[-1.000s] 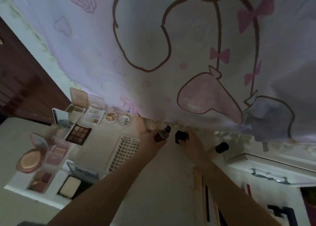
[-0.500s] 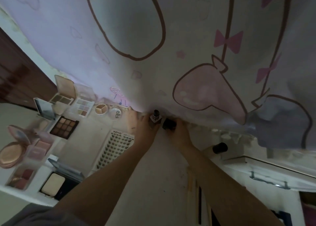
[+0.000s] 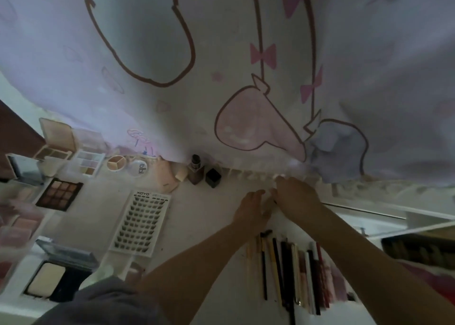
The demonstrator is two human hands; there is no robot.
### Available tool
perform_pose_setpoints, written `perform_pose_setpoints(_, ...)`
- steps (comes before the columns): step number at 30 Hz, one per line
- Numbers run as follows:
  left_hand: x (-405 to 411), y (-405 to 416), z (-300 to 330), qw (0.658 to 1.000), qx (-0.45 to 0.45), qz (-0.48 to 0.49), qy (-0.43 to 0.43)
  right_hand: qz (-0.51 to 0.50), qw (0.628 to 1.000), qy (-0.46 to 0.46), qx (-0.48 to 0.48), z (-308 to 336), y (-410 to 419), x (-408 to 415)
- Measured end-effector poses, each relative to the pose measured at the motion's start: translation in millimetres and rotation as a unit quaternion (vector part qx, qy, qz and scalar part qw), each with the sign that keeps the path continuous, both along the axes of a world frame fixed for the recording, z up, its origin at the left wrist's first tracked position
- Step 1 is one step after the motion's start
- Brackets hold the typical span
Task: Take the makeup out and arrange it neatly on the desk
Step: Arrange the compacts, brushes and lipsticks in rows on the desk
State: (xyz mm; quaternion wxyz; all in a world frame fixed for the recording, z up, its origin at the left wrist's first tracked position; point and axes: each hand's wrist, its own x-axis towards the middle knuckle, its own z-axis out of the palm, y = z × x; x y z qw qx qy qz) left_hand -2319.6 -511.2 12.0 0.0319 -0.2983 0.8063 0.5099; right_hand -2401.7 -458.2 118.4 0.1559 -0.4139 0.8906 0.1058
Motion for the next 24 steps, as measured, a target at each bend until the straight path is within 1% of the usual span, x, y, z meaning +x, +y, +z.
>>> perform_pose_setpoints(3,-18,-1,-9,0.997,-0.026,-0.065,-0.024,-0.023,1.000,0.002,0.018,-19,1,-4)
perform_pose_setpoints(6,-7,1,4,0.999,-0.011,-0.039,-0.006,-0.023,0.998,-0.042,-0.033,-17,6,-3)
perform_pose_setpoints(8,13,-4,21,0.999,0.041,0.001,0.015,-0.003,0.995,-0.064,-0.076,-7,8,3)
perform_pose_setpoints(9,25,-8,32,0.997,0.071,0.006,0.034,0.006,0.992,-0.078,-0.097,1,8,6)
perform_pose_setpoints(11,50,-18,58,0.989,0.126,-0.016,0.071,0.027,0.981,-0.126,-0.145,23,6,16)
perform_pose_setpoints(15,98,-41,115,0.973,0.201,-0.092,0.072,0.053,0.938,-0.229,-0.255,62,6,46)
perform_pose_setpoints(16,110,-46,128,0.961,0.239,-0.116,0.072,0.065,0.927,-0.245,-0.277,69,6,56)
perform_pose_setpoints(18,135,-53,151,0.922,0.348,-0.156,0.074,0.105,0.905,-0.266,-0.314,84,4,76)
perform_pose_setpoints(19,147,-56,160,0.906,0.385,-0.161,0.076,0.128,0.896,-0.274,-0.324,91,2,85)
perform_pose_setpoints(20,158,-59,169,0.902,0.394,-0.159,0.078,0.147,0.889,-0.286,-0.325,98,1,91)
perform_pose_setpoints(21,167,-62,175,0.911,0.375,-0.151,0.077,0.154,0.885,-0.308,-0.315,106,0,96)
perform_pose_setpoints(22,174,-65,180,0.931,0.330,-0.138,0.075,0.146,0.883,-0.332,-0.297,113,0,99)
perform_pose_setpoints(24,185,-67,187,0.972,0.199,-0.109,0.055,0.104,0.895,-0.355,-0.249,125,1,105)
